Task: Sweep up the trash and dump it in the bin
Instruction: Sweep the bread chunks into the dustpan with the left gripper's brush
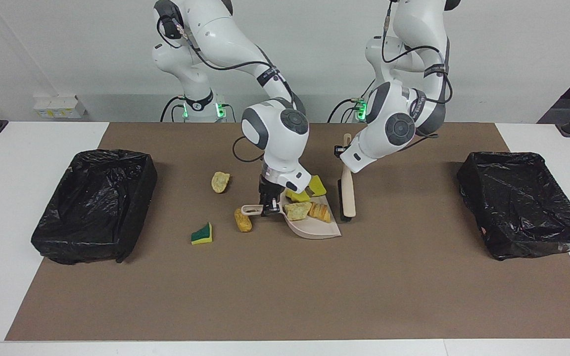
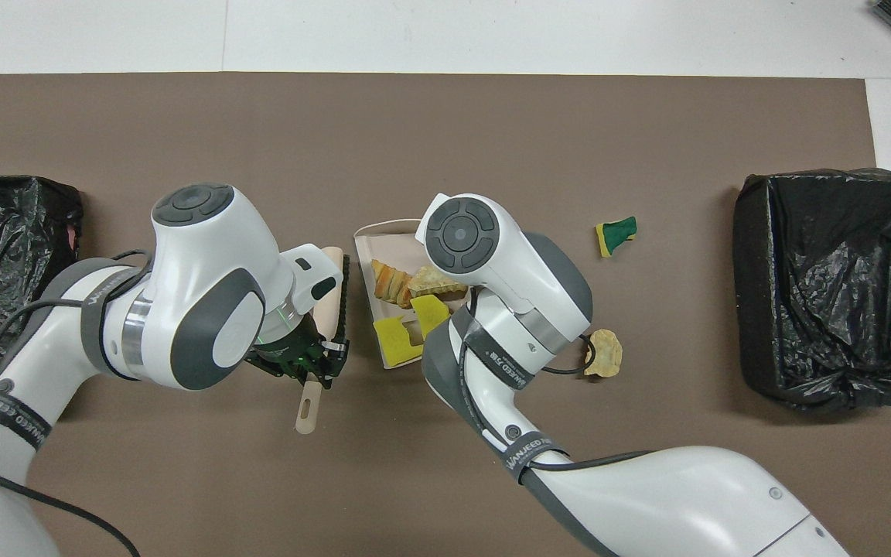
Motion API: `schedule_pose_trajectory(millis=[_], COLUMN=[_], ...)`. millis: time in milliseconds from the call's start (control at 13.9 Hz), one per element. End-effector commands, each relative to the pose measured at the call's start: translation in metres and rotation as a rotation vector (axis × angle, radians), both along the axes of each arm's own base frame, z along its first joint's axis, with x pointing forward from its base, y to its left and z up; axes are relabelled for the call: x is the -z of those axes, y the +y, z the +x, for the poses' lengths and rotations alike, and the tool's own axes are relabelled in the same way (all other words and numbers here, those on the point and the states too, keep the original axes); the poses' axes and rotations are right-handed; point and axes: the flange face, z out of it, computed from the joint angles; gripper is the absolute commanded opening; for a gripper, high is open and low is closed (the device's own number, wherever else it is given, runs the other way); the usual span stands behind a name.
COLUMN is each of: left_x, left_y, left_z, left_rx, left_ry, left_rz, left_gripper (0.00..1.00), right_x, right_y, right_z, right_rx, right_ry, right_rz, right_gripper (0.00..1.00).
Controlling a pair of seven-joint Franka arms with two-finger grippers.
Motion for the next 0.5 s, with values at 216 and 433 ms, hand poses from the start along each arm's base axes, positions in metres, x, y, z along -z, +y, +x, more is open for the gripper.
schedule_pose_trajectory(millis=[216,433], left_x=[-0.075,-0.058], left_y=[0.055,0.041], left_z=[-0.033,-0.079], left_rx=[-0.052,-0.092], left_ry=[-0.027,-0.07], left_rz=[0.06,0.101], left_gripper=[0.0,0.0], right_x=[-0.025,-0.067], right_y=[-0.028,-0.072], right_z=[0.005,0.012], right_rx=[0.035,0.035], right_ry=[-0.008,-0.007], right_rz=[0.024,0.064], right_gripper=[0.0,0.0])
